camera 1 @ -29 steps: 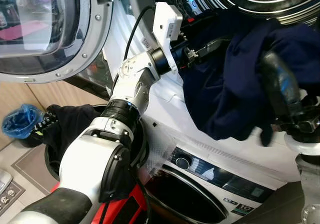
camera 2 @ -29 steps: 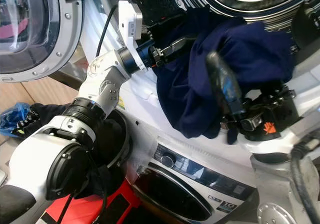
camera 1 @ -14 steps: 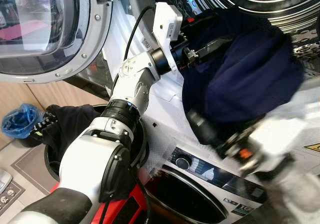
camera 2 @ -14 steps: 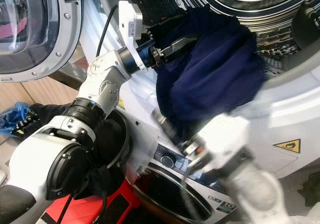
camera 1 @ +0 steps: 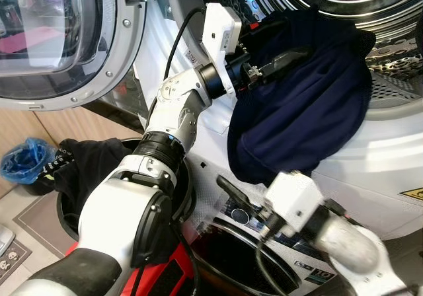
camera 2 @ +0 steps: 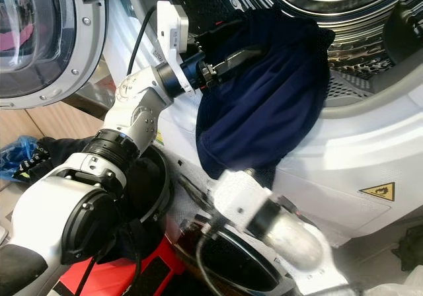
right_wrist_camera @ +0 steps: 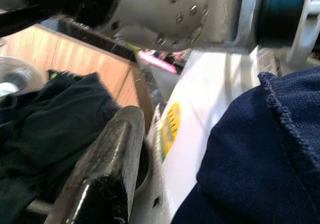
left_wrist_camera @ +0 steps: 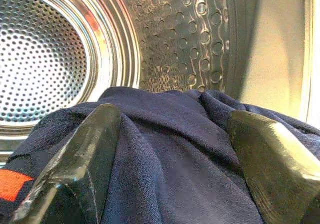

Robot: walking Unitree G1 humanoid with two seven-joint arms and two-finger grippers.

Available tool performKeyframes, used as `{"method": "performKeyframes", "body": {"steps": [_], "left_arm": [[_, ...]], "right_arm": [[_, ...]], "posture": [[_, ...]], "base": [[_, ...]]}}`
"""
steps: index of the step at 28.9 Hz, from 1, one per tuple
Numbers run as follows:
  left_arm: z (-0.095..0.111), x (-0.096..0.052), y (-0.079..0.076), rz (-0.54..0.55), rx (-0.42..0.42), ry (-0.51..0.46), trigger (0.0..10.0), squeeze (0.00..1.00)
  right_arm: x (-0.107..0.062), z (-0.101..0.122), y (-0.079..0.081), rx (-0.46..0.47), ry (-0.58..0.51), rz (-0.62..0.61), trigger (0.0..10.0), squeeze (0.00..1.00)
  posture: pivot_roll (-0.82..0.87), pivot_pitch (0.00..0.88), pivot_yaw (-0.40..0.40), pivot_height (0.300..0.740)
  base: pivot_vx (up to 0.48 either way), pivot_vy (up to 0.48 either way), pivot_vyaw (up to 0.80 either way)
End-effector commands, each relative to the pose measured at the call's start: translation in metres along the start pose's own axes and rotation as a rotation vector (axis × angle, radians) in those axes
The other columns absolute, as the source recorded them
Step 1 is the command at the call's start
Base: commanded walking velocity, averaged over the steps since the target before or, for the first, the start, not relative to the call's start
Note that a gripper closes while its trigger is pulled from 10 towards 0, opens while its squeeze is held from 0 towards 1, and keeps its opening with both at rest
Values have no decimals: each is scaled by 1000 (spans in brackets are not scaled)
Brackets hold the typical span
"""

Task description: Clothes washing

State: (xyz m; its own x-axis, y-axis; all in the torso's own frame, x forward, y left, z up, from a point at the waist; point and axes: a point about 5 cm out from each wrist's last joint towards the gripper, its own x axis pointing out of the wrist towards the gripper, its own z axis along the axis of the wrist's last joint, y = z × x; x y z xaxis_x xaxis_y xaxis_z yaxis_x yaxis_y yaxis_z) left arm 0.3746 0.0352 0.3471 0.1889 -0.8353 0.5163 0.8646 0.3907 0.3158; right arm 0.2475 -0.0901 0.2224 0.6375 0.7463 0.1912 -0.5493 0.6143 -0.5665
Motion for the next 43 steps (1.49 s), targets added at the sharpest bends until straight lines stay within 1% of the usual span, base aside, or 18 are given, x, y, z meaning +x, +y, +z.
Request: {"method": "performKeyframes", "body": {"steps": [1,2,4,5,7,10,12,15,21,28,30,31,34,36,37,39,41,43], "left_arm": [[9,6,-2,-30,18,-30,10000,0],[9,6,-3,-40,10,-34,10000,0],[8,8,-5,-61,2,-36,10000,0],[9,9,-10,-108,-10,-36,10000,0],[9,10,-13,-138,-11,-35,10000,0],[19,14,-25,-273,18,-34,10000,0],[22,15,-27,-300,36,-31,10000,0],[39,18,-30,-357,87,-44,10000,0],[61,15,-40,-436,123,-65,10000,0],[67,-7,-49,-387,224,-6,10000,0],[76,-18,-59,-337,215,-15,10000,0],[76,-18,-59,-337,215,-15,10000,0],[85,-22,-65,-195,308,-83,10000,0],[89,-24,-67,-122,393,-91,10000,0],[90,-26,-67,-99,411,-90,10000,0],[87,-28,-67,-86,359,-78,10000,0],[80,-31,-68,-106,323,-23,10000,0],[75,-37,-70,-100,366,14,10000,0]], "right_arm": [[13,7,-1,-35,-50,-45,10000,0],[23,11,-3,-37,-82,-100,10000,0],[31,15,-3,-30,-111,-127,10000,0],[41,19,-1,-27,-138,-138,10000,0],[44,20,0,-24,-145,-146,10000,0],[57,22,17,18,-173,-105,10000,0],[60,22,21,26,-180,-95,10000,0],[65,20,31,14,-179,-66,10000,0],[69,18,29,-18,-179,-80,10000,0],[73,13,18,-55,-165,-157,10000,0],[74,10,15,-67,-159,-189,10000,0],[74,10,15,-67,-159,-189,10000,0],[76,8,12,-62,-159,-209,10000,0],[78,7,13,-61,-157,-215,10000,0],[78,7,13,-61,-157,-216,10000,0],[79,7,12,-60,-160,-217,10000,0],[79,7,12,-54,-162,-219,10000,0],[80,7,12,-53,-166,-224,10000,0]], "posture": [[13,132,-8,740],[13,134,-6,740],[14,134,-7,740],[14,134,-7,740],[17,138,-8,740],[31,141,-10,740],[35,141,-10,740],[40,141,-10,740],[44,143,-5,740],[38,149,11,740],[38,152,13,740],[38,152,13,740],[47,156,15,740],[55,159,18,740],[59,159,15,740],[62,162,13,740],[65,163,13,740],[65,163,13,740]], "base": [[0,0,0],[0,0,0],[0,0,0],[0,0,0],[0,0,0],[0,0,0],[0,0,0],[0,0,0],[0,0,0],[0,0,0],[0,0,0],[0,0,0],[0,0,0],[0,0,0],[0,0,0],[0,0,0],[0,0,0],[0,0,0]]}}
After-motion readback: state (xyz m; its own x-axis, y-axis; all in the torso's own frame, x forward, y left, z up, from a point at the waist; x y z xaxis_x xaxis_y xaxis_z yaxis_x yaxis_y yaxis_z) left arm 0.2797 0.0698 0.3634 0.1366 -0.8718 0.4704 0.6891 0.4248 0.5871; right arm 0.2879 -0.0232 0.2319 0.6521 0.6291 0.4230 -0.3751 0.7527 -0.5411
